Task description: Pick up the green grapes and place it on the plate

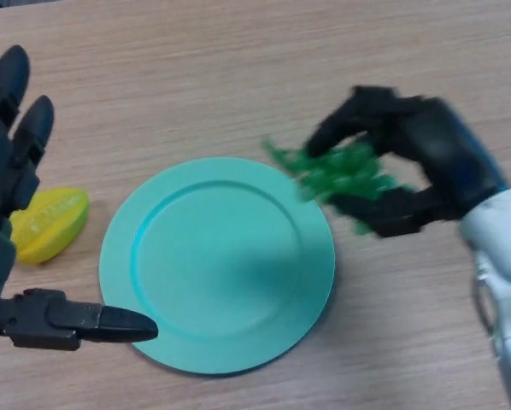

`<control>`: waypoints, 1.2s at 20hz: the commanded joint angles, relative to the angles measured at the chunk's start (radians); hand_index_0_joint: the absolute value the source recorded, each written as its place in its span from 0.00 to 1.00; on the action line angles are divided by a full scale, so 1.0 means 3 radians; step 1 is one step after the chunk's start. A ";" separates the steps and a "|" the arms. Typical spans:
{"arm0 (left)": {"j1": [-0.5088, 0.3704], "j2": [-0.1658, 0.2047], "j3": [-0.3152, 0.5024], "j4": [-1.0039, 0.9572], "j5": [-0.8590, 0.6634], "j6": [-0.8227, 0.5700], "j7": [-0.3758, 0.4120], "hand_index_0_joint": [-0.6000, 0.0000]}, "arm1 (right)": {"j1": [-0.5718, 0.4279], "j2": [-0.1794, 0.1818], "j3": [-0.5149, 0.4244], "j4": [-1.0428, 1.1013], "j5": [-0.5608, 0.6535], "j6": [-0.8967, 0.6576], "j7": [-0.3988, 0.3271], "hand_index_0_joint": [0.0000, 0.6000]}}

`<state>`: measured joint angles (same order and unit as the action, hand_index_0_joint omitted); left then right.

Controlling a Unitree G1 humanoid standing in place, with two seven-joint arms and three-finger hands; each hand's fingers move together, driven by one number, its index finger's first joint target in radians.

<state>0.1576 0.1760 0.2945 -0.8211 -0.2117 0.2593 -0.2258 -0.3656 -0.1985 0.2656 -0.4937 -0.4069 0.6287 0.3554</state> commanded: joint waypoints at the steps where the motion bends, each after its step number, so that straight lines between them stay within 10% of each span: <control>1: -0.0067 0.0059 0.0186 -0.0198 -0.0134 -0.0436 0.0165 1.00 | -0.0261 0.0021 0.0115 -0.0303 0.0115 -0.0109 -0.0223 1.00; 7: -0.0035 0.0060 0.0311 -0.0166 -0.0244 -0.0583 0.0200 1.00 | -0.0563 0.0028 0.0677 -0.0585 0.1002 0.0697 -0.0818 1.00; 12: -0.0011 0.0049 0.0254 -0.0129 -0.0181 -0.0659 0.0170 1.00 | -0.0652 0.0028 0.0450 -0.0750 0.1262 0.0772 -0.0911 0.01; 24: -0.0067 0.0097 0.0129 -0.0072 -0.0052 -0.0586 0.0140 1.00 | 0.0067 -0.0027 -0.1061 -0.1324 0.1756 0.0384 -0.0691 0.00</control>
<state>0.1548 0.1747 0.2982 -0.8022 -0.2509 0.2184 -0.1820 -0.3135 -0.1872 -0.0278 -0.8343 0.0619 0.8929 0.1611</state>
